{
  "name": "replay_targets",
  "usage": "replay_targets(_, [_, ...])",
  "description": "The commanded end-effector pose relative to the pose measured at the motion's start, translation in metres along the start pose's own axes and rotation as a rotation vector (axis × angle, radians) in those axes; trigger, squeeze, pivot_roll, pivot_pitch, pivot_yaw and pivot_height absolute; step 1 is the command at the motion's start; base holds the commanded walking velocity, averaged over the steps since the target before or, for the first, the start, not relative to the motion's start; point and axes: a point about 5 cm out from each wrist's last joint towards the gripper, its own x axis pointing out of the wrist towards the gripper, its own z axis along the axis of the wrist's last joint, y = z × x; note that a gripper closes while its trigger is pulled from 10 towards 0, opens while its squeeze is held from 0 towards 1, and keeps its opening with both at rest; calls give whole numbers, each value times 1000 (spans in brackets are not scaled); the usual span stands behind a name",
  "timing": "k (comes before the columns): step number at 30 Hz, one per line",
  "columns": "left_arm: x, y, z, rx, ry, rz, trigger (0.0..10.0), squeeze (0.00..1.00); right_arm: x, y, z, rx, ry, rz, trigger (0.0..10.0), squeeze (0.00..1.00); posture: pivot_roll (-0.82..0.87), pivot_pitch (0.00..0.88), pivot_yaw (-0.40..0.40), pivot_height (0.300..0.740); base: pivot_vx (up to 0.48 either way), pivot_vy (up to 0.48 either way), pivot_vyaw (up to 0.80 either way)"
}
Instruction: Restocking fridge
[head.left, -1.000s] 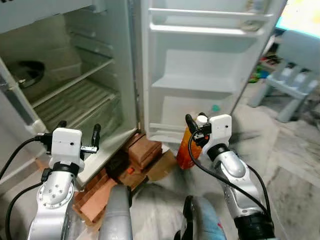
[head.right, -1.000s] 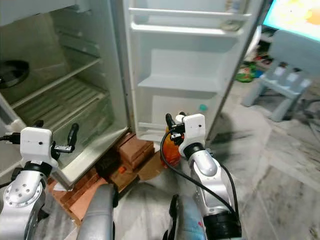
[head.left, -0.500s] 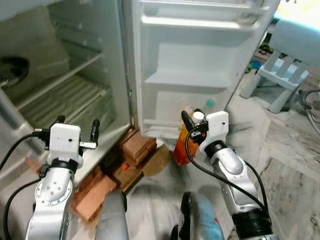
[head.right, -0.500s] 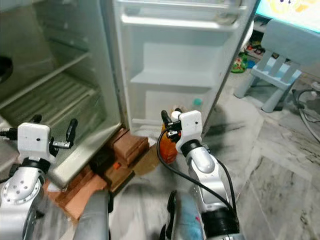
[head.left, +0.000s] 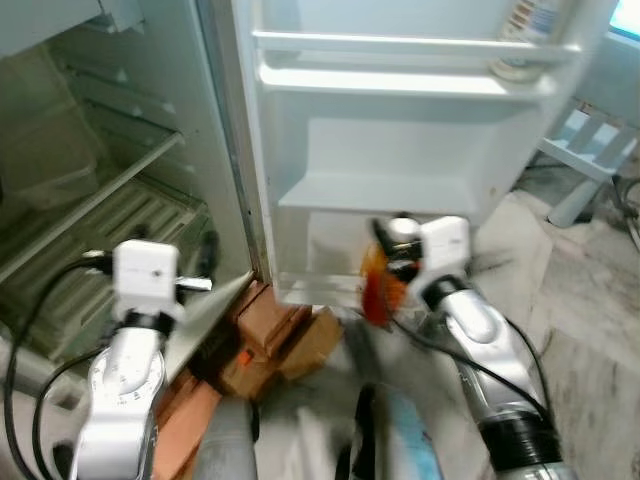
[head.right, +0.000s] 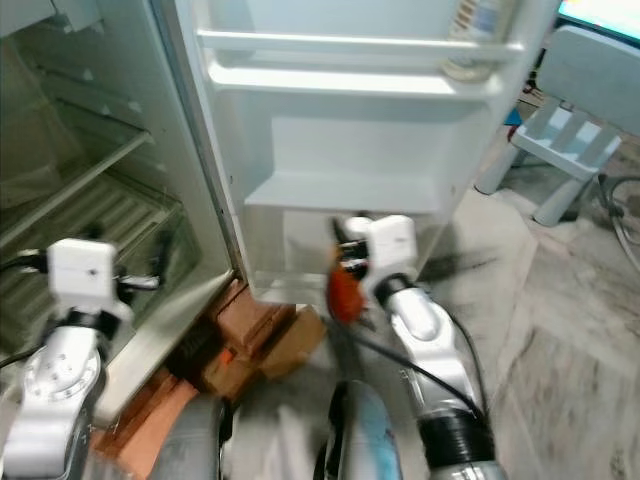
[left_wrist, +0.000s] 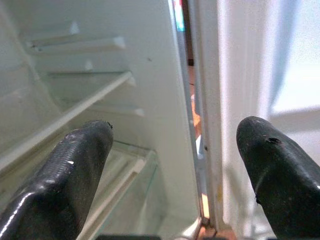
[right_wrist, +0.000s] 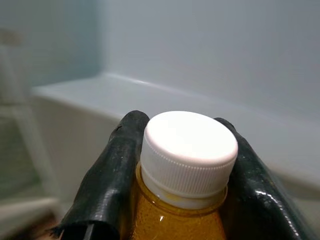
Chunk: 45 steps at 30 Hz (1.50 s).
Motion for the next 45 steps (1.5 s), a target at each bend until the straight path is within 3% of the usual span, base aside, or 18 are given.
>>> replay_targets(1, [-2, 9, -3, 18, 20, 37, 10000, 0, 7, 14, 12, 10, -60, 53, 10000, 0, 175, 99, -61, 612, 300, 262, 0])
replay_targets(19, [-10, 5, -2, -7, 39, 43, 10000, 0, 7, 22, 12, 28, -61, 115, 10000, 0, 187, 137, -56, 612, 33, 29, 0])
replay_targets(24, [-18, 4, -6, -25, 66, 36, 10000, 0, 13, 25, 14, 2, -74, 135, 10000, 0, 192, 151, -54, 582, 0, 0, 0])
replay_targets(36, [-15, 1, 12, -48, 48, 17, 10000, 0, 31, 20, 25, -31, -117, 150, 10000, 0, 218, 211, -34, 522, 0, 0, 0])
replay_targets(41, [-18, 6, 14, -51, 57, 32, 10000, 0, 40, 14, 32, -80, -152, 122, 10000, 0, 234, 221, -31, 522, 0, 0, 0])
replay_targets(43, [-18, 6, 16, -69, 50, 30, 10000, 0, 45, 12, 35, -165, -171, 81, 10000, 0, 243, 224, -37, 522, 0, 0, 0])
replay_targets(45, [-17, 7, 18, -67, 46, 33, 10000, 0, 49, 15, 37, -190, -182, 80, 10000, 0, 242, 230, -37, 522, 0, 0, 0])
